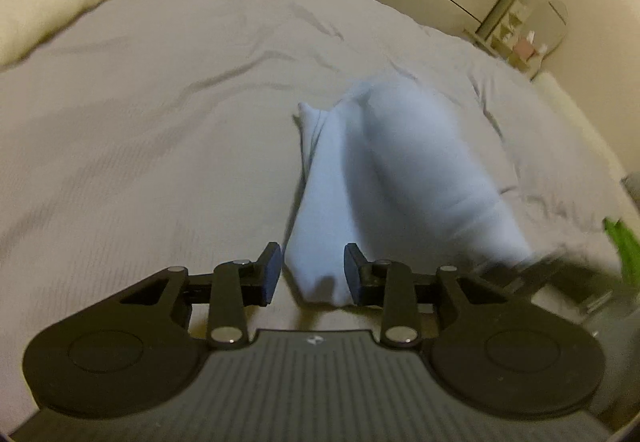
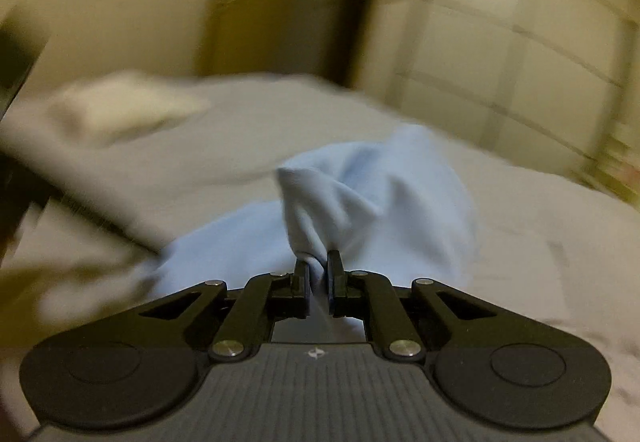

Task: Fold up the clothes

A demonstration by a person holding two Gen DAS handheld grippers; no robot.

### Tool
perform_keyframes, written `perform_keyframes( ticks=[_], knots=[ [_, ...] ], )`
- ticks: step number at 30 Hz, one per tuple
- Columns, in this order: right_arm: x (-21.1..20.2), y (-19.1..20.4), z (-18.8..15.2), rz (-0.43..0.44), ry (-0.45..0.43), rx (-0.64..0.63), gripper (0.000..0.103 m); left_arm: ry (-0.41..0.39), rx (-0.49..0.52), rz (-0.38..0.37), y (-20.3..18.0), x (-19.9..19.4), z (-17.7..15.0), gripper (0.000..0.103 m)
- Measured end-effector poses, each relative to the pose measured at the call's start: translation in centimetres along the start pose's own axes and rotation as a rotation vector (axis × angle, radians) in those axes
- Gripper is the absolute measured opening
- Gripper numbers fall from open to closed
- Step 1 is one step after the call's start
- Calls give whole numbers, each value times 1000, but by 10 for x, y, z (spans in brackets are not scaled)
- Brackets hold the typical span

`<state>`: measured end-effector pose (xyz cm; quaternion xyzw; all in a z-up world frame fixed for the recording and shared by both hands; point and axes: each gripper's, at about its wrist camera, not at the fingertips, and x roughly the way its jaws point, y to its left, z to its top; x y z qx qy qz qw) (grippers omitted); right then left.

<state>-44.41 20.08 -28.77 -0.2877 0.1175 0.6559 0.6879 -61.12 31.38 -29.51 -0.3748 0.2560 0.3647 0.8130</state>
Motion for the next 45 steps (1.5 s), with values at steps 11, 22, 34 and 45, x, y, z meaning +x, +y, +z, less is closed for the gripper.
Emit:
perform_keyframes(
  ticks=[11, 22, 34, 45],
  knots=[
    [-28, -46, -16, 90, -10, 266, 53, 15, -93, -145, 13, 3, 9, 34],
    [-18, -164, -114, 79, 82, 1113, 48, 108, -316, -416, 21, 48, 32, 65],
    [-8, -162, -114, 102, 77, 1150, 44, 104, -2, -301, -20, 64, 45, 14],
    [-1, -84, -60, 9, 128, 619, 28, -40, 77, -211, 18, 25, 17, 15]
  ],
)
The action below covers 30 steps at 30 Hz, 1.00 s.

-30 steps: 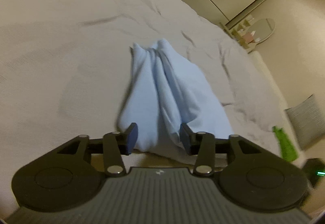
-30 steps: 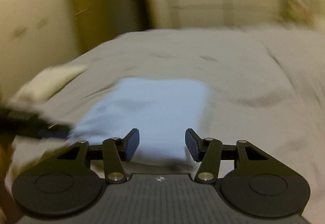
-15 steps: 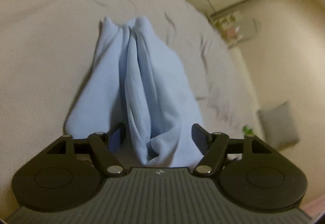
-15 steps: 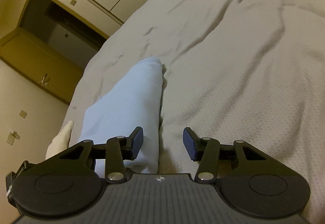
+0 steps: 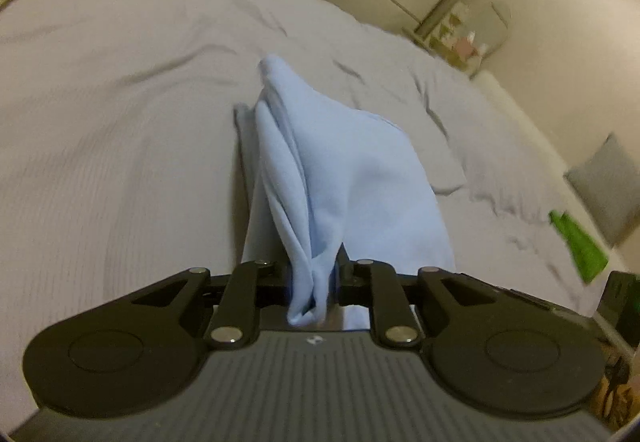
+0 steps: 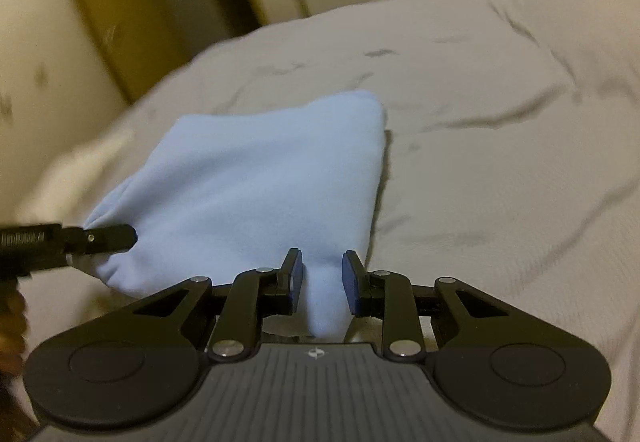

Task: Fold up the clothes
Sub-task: 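Lift the held end with both grippers and fold it over the rest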

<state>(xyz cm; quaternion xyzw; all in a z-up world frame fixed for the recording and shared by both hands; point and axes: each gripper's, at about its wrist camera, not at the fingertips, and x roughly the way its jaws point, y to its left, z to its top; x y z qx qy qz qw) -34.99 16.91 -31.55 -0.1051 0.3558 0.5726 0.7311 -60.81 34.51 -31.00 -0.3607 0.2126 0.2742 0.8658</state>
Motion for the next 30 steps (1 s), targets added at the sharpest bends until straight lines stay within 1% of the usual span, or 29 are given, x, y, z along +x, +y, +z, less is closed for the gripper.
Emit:
perform_keyframes(
  ticks=[2, 3, 4, 5, 7, 8, 10, 11, 12, 13, 16, 18, 19, 20, 21, 23, 24, 25, 26, 27, 28, 30],
  knots=[
    [-1, 14, -4, -47, -7, -101, 28, -35, 13, -9, -3, -6, -4, 14],
    [0, 18, -4, -59, -12, -131, 28, -51, 44, -5, -6, -8, -5, 15],
    [-2, 20, -5, -64, -16, -155, 27, -50, 59, 6, -5, -4, -6, 16],
    [-1, 22, -6, -65, -19, -181, 27, -34, 53, 15, 0, 2, -9, 18],
    [4, 25, -12, -67, -15, -236, 27, -4, -28, 11, 17, 14, -15, 22],
    [10, 26, -15, -67, -6, -260, 27, -1, -58, 11, 21, 14, -16, 22],
    [17, 27, -20, -62, -9, -278, 28, -17, -83, 20, 18, 2, -12, 23],
    [16, 29, -20, -62, -7, -279, 28, -30, -74, 37, 13, -6, -10, 23],
    [13, 26, -17, -51, -5, -253, 28, -45, -44, 66, 5, -16, -8, 23],
    [11, 20, -11, -24, -4, -194, 28, -62, -13, 95, -3, -26, -6, 22],
    [4, -4, 3, 64, -8, -2, 29, -147, 85, 164, -30, -57, 2, 13],
    [-4, -18, 5, 106, -23, 105, 29, -205, 120, 178, -47, -68, 7, 8],
    [-9, -22, 5, 118, -32, 140, 29, -225, 144, 169, -55, -71, 9, 6],
    [-13, -22, 6, 118, -43, 143, 29, -231, 169, 159, -60, -71, 10, 6],
    [-16, -21, 6, 117, -54, 143, 29, -215, 192, 146, -63, -69, 10, 6],
    [-21, -13, 6, 117, -79, 107, 29, -151, 235, 138, -64, -55, 1, 6],
    [-24, -9, 5, 119, -91, 86, 29, -119, 248, 150, -60, -45, -5, 6],
    [-28, -3, 2, 122, -98, 57, 29, -76, 250, 192, -54, -31, -11, 5],
    [-26, 3, 0, 122, -89, 21, 29, -31, 233, 243, -45, -16, -17, 3],
    [-24, 9, -3, 121, -79, -13, 29, -9, 201, 261, -34, -6, -23, 3],
    [-17, 13, -9, 113, -59, -39, 29, -3, 162, 257, -21, 2, -30, 5],
    [-4, 20, -20, 95, -23, -94, 29, -8, 93, 236, -6, 5, -35, 5]
  ],
)
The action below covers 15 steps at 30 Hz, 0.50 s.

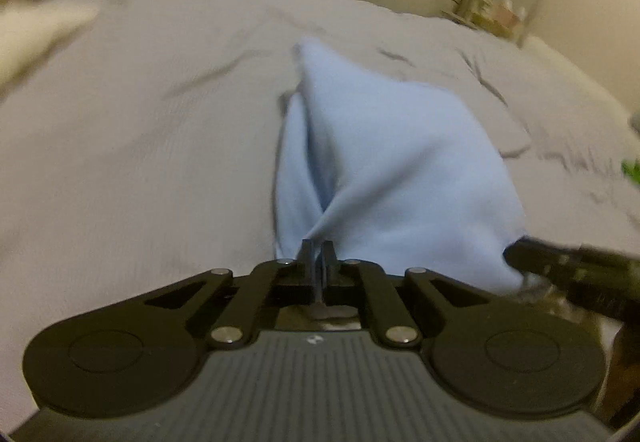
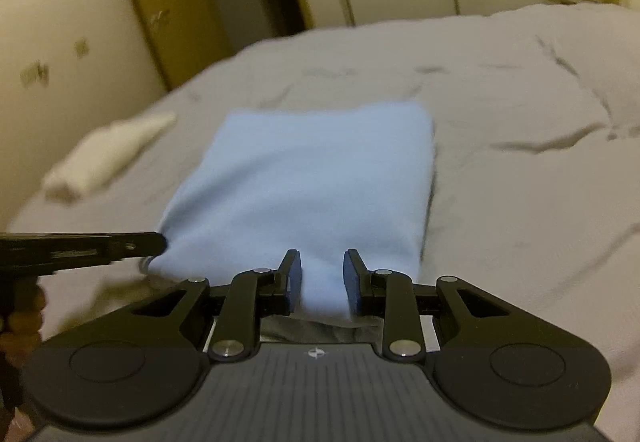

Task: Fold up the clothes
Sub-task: 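Lift the held end with both grippers and fold it over the rest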

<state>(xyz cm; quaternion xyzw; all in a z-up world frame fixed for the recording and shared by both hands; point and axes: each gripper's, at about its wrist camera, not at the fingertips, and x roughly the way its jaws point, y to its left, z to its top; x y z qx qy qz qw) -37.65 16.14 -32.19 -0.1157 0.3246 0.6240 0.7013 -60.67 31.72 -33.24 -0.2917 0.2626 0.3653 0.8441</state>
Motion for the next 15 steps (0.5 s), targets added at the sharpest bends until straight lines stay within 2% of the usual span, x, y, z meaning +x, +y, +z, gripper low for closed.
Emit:
perform_keyframes(
  ticks=[4, 7, 10, 15],
  knots=[
    [14, 19, -8, -68, 6, -151, 30, 10, 15, 43, -11, -5, 8, 5],
    [7, 18, -1, -70, 21, -100, 30, -49, 56, 47, -26, -35, 16, 4],
    [-13, 8, 8, -55, -13, -21, 30, -117, 97, 0, -37, -54, 28, 5],
    [-23, -4, 23, -73, -82, 36, 31, -111, 184, -13, -48, -37, 41, 5]
  ],
)
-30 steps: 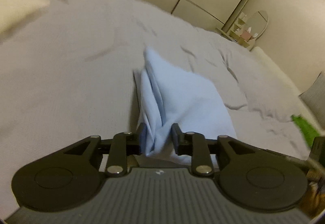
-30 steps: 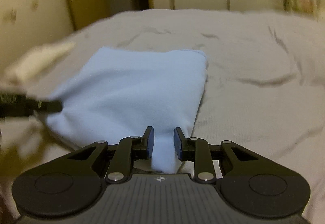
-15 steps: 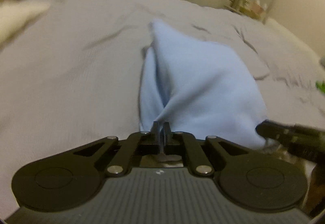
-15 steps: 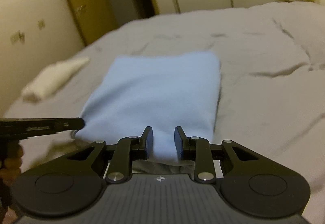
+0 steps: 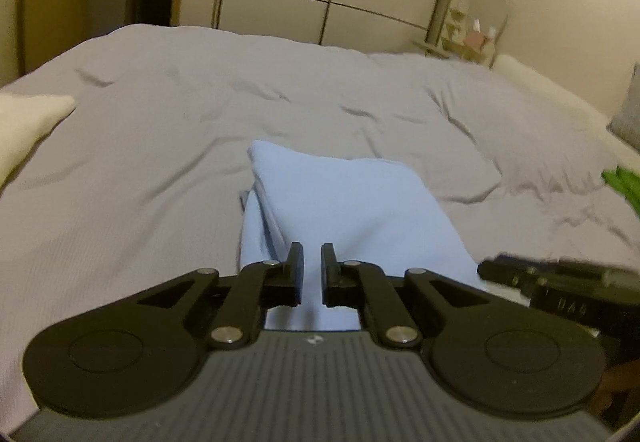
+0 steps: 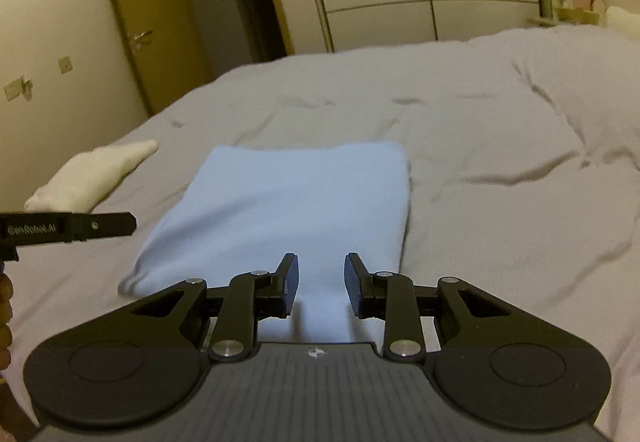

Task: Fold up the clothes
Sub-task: 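Lift the held end with both grippers and fold it over the rest, then lay the folded sweatshirt down and open both grippers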

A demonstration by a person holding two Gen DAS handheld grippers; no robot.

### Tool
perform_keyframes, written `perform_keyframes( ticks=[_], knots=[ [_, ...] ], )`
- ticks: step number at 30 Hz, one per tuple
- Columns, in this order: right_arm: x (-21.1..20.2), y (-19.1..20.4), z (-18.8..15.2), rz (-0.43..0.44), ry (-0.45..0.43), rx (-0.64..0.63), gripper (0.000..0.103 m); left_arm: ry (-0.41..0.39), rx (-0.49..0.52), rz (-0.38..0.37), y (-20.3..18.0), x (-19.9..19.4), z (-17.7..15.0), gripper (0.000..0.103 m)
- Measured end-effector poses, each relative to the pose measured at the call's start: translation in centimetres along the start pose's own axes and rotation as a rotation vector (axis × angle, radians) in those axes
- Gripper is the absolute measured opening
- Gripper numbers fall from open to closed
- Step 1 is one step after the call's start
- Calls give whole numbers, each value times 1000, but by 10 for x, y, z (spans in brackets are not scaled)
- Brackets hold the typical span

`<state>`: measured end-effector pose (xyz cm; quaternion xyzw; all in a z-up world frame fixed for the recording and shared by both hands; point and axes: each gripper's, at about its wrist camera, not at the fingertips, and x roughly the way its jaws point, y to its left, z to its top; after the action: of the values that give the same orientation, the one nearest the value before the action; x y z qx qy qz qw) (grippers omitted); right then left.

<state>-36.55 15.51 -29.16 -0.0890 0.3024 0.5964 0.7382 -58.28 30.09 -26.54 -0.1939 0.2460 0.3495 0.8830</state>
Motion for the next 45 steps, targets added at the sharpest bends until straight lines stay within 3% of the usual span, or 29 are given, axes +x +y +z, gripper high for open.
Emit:
perform_keyframes(
  ticks=[3, 5, 8, 10, 15, 19, 22, 24, 28, 32, 34, 37, 41, 45],
  knots=[
    [10, -2, 12, -8, -9, -6, 31, 23, 59, -6, -2, 27, 9, 6],
    [24, -3, 20, -26, 9, -17, 31, 71, 90, 39, -4, 51, 7, 6],
    [57, -6, 23, -36, 114, -19, 34, 136, 67, 51, 7, 80, -7, 8],
    [71, -5, 16, -36, 156, -22, 34, 129, 56, 46, 11, 83, -13, 9],
    [70, 9, 9, -102, 153, -46, 35, 131, 44, 62, 2, 78, -1, 8],
    [48, 13, 16, -141, 123, 18, 40, 96, 58, 48, -9, 65, 11, 8],
    [26, 15, 11, -128, 98, 48, 42, 154, 69, 81, -8, 78, -2, 10],
    [29, 17, 1, -128, 142, 44, 43, 167, 38, 81, -2, 85, -11, 11],
    [35, 21, -7, -159, 170, -2, 44, 159, -26, 108, -2, 67, -5, 11],
    [9, 29, -2, -176, 130, 13, 49, 124, -38, 106, -8, 32, -10, 11],
    [7, 31, -7, -186, 134, 5, 50, 142, -35, 122, -9, 32, -21, 11],
    [17, 29, -17, -210, 176, -4, 61, 171, -45, 152, -6, 44, -36, 15],
    [30, 11, -15, -191, 238, 128, 64, 171, -68, 185, -11, 35, -30, 15],
    [4, 18, -5, -199, 197, 116, 65, 143, -47, 227, -28, 1, -28, 15]
  ],
)
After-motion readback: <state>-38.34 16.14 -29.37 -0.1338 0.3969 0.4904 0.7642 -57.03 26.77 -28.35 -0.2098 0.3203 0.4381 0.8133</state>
